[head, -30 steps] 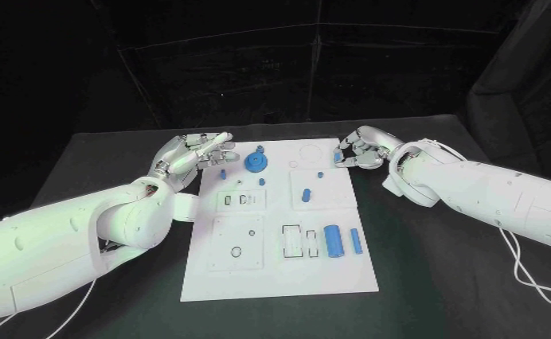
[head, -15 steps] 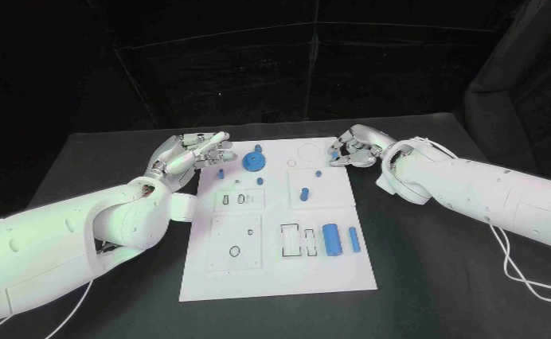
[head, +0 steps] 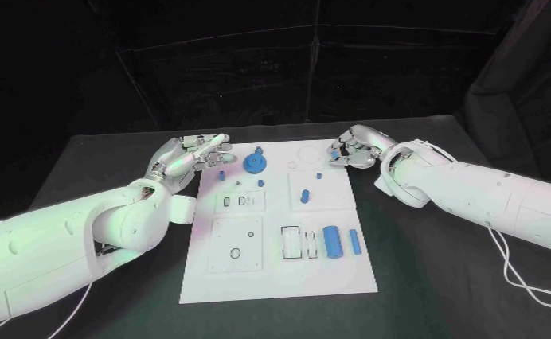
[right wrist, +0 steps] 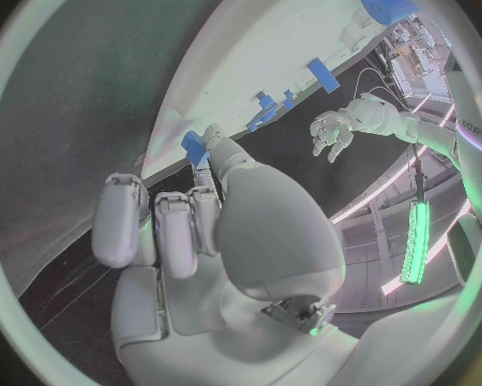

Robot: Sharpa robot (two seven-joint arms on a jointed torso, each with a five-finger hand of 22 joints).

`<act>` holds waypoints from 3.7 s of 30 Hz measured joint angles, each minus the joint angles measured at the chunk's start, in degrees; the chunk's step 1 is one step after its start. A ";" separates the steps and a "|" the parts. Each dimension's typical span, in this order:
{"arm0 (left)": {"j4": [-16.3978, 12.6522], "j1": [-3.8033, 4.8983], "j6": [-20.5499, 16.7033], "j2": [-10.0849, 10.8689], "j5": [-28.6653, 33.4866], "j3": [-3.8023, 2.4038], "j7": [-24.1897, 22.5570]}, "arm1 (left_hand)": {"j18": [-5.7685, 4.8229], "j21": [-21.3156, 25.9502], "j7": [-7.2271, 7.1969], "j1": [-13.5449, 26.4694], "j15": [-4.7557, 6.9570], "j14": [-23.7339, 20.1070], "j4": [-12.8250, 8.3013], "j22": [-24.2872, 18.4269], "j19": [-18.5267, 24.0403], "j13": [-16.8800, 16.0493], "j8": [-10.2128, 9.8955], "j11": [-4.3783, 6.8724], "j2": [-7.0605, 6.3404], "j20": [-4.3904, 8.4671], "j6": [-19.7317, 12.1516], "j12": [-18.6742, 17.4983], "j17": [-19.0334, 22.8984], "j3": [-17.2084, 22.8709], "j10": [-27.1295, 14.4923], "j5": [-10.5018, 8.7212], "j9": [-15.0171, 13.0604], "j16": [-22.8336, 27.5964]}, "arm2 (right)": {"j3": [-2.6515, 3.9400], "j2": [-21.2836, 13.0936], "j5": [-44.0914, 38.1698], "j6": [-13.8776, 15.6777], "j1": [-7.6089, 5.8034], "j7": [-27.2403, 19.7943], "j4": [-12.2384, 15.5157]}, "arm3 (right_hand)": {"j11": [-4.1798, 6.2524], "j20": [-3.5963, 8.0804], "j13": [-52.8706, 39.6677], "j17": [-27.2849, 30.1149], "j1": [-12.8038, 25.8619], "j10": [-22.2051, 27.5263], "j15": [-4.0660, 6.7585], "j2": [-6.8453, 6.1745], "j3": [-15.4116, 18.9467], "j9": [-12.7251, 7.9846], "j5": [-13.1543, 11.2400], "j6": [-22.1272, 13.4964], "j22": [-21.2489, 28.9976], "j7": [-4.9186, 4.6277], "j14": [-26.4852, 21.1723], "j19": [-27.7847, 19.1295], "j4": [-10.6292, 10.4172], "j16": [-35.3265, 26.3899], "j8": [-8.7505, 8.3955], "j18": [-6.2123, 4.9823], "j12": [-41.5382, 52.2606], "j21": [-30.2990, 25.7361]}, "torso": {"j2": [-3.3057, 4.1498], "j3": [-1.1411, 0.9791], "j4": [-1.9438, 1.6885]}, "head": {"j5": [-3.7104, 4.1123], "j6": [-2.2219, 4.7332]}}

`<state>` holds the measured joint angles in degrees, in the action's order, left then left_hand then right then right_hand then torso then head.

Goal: Assemble the parts on the task board

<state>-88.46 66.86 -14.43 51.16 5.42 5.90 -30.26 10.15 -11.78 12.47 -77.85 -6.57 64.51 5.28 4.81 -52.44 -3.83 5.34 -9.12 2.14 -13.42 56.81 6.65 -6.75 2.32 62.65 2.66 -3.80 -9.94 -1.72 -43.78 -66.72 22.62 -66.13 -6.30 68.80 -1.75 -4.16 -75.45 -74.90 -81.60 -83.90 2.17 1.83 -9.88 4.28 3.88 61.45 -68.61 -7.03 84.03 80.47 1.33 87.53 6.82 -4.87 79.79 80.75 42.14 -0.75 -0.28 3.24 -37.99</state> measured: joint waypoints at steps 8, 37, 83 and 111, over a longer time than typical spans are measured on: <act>-0.08 0.00 0.00 0.07 0.00 0.00 0.02 | 0.00 0.00 0.00 0.00 0.00 0.00 0.00 0.00 0.00 -0.01 0.00 0.00 0.00 0.00 0.00 0.00 0.00 0.00 0.00 0.00 0.00 0.00 | 0.00 0.04 -0.32 0.23 0.00 0.86 0.04 | -0.30 0.00 -0.05 0.00 1.64 0.30 0.00 -0.53 -0.16 -0.50 0.00 -0.63 0.00 -0.40 0.00 0.00 -0.13 0.00 -0.53 0.00 -0.84 0.00 | 0.00 0.00 0.08 | -0.10 0.02; -0.22 0.04 -0.02 0.48 0.01 0.01 0.06 | 0.00 0.00 0.00 0.00 -0.21 0.21 0.00 -0.07 0.00 -0.02 0.00 0.00 0.00 0.00 0.00 0.00 0.02 0.00 0.00 0.00 0.00 0.00 | 0.04 -2.47 -0.65 0.62 -0.85 2.58 10.72 | -0.30 -0.01 0.38 -0.03 1.74 0.29 -0.02 -0.69 -2.00 -0.40 -0.40 -0.18 -0.49 -0.20 0.00 0.00 0.62 0.22 -0.82 0.00 -0.92 0.00 | -0.08 0.16 0.09 | -0.62 -0.35; 5.59 1.80 -0.25 -0.74 0.71 -0.03 -0.18 | 0.00 0.00 0.00 0.00 -0.21 0.20 -0.16 -0.11 0.00 -0.02 -0.22 0.00 0.00 0.00 0.00 -0.23 -0.01 -0.16 0.00 0.00 0.00 0.00 | -1.66 15.60 -8.99 -4.71 0.26 9.50 9.42 | -0.30 -0.01 0.37 -0.01 1.61 0.29 -0.04 -0.37 -2.85 -0.43 0.06 0.00 -0.65 -0.20 0.00 0.00 0.81 0.21 -1.05 0.00 -0.54 -0.01 | -0.79 1.20 -1.29 | -6.89 -3.60; 6.16 1.80 -0.21 -1.41 0.81 -0.01 -0.18 | 0.01 0.00 0.00 0.00 -0.21 0.20 -0.32 -0.15 0.00 -0.02 -0.22 0.00 0.00 0.00 0.00 -0.23 -0.05 0.00 0.00 0.00 0.00 0.22 | -1.82 16.36 -11.59 -6.52 1.13 10.65 8.27 | -0.30 -0.01 0.36 0.00 1.70 0.29 -0.04 -0.48 -2.82 -0.51 0.02 -0.16 -0.69 -0.29 0.00 0.00 0.82 0.21 -1.03 0.00 -0.71 -0.01 | -0.79 1.25 -1.33 | -5.94 -3.83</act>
<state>-82.30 68.65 -14.64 49.75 6.23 5.89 -30.44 10.16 -11.78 12.47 -77.85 -6.77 64.71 4.96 4.66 -52.44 -3.85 5.12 -9.12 2.14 -13.42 56.81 6.42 -6.79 2.33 62.65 2.66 -3.80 -9.72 -3.54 -27.42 -78.31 16.10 -65.00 4.35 77.07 -2.05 -4.17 -75.08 -74.91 -79.89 -83.61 2.13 1.35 -12.70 3.78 3.89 61.29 -69.30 -7.33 84.03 80.47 2.15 87.74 5.79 -4.88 79.08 80.74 41.35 0.51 -1.61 -2.70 -41.82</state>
